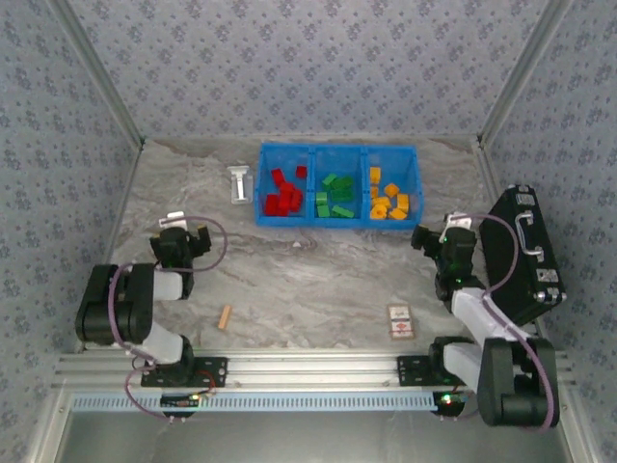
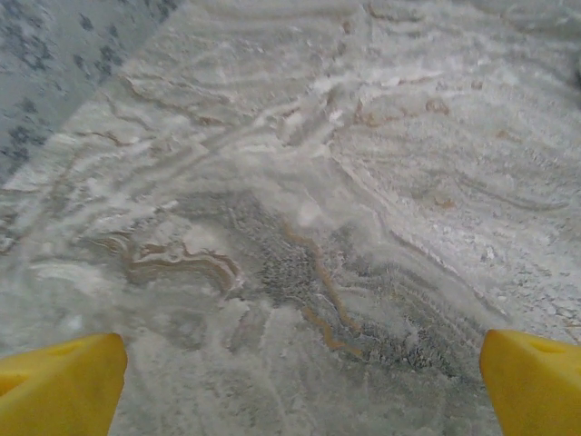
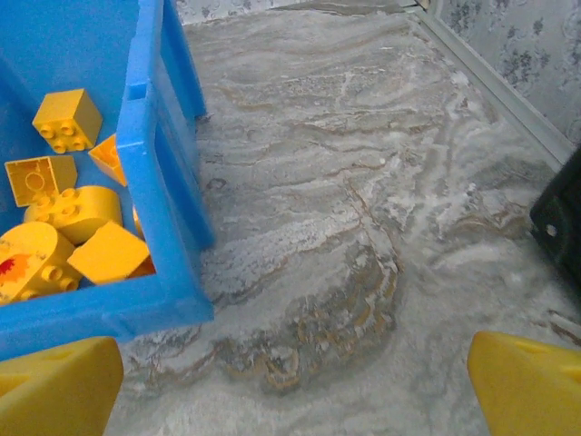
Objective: Sort the legos into containers by color
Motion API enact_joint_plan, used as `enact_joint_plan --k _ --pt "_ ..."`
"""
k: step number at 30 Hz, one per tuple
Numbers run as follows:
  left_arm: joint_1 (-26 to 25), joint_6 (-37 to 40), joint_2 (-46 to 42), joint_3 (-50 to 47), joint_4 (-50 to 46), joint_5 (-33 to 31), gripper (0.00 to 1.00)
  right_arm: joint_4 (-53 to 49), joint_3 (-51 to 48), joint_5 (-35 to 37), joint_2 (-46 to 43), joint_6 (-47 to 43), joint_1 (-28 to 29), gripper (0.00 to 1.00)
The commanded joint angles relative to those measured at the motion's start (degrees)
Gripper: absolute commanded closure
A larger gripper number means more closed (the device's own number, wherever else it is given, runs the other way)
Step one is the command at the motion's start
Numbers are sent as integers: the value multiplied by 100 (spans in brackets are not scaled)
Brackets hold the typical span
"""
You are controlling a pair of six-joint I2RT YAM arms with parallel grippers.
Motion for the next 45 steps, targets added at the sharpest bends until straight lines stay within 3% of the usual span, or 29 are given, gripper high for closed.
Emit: enact_joint_plan --k 1,4,5,7,12,15,19,23,28,45 --pt "-44 107 -4 285 308 285 0 1014 183 -139 728 -172 -48 1" --pt "-43 153 -8 165 537 386 0 830 755 -320 1652 -316 -44 1" --pt "-41 170 47 220 553 397 0 288 1089 -395 1822 -384 -41 1" --pt "-11 132 15 417 92 457 0 -2 1477 -461 2185 -690 51 1" --pt "12 128 26 406 126 521 0 -308 2264 -428 3032 -1200 127 1" --pt "12 125 35 398 161 516 0 -1091 2843 -659 3385 -1346 156 1" --pt "12 124 39 393 169 516 0 -370 2229 -601 2945 -1471 279 1" --pt "12 136 34 394 173 516 0 1128 1122 -911 2390 -996 -153 1" --pt "12 138 34 396 173 515 0 2451 414 -695 2523 -1071 -53 1" --pt "12 130 41 393 177 516 0 2392 452 -614 2537 -1113 7 1"
